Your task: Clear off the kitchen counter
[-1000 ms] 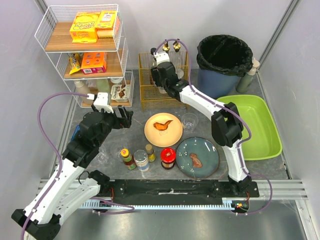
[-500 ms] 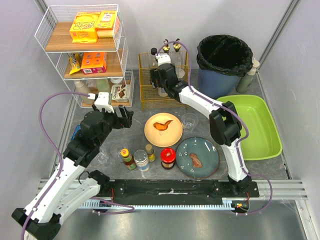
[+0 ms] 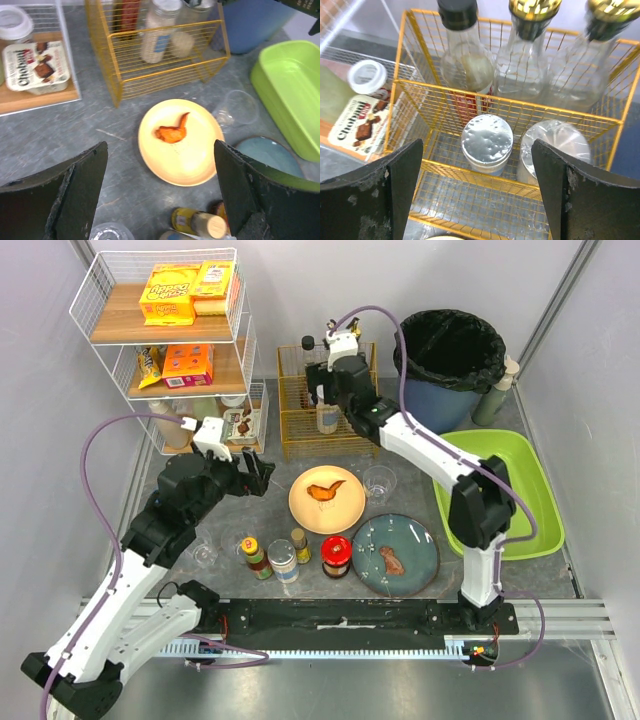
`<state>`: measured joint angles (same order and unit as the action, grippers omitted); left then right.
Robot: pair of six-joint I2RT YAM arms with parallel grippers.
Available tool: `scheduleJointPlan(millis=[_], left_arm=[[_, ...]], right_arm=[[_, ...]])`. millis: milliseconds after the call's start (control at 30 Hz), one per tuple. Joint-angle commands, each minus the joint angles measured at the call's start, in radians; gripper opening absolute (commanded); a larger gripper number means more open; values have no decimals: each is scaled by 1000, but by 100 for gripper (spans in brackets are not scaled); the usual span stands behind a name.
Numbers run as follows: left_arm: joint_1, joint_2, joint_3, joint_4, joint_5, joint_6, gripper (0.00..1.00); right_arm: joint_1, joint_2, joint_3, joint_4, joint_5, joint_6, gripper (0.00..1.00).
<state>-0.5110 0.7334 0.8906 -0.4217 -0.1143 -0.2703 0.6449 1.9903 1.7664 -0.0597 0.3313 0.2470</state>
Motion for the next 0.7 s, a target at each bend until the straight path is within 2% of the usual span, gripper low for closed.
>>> scheduleJointPlan(millis=[0, 133, 200, 333, 467, 567, 667], left_arm=[[2, 37, 149, -107, 227, 10, 92], [2, 76, 206, -192, 388, -12, 92], [3, 87, 217, -227, 403, -24, 91], [2, 78, 225, -258, 257, -47, 91], [2, 67, 222, -249, 122, -79, 90], [2, 60, 212, -238, 52, -93, 90], [2, 57, 208, -233, -31, -107, 89]], right_arm=[[-1, -165, -62, 12, -87, -8, 96], [-1, -278, -142, -96, -260, -55, 97], [-1, -361, -203, -146, -360, -109, 97], [1, -525, -381, -173, -546, -170, 98], [22, -663, -516, -161, -647, -192, 98], [94, -732, -580, -160, -699, -236, 98], [198, -752, -616, -149, -689, -293, 98]])
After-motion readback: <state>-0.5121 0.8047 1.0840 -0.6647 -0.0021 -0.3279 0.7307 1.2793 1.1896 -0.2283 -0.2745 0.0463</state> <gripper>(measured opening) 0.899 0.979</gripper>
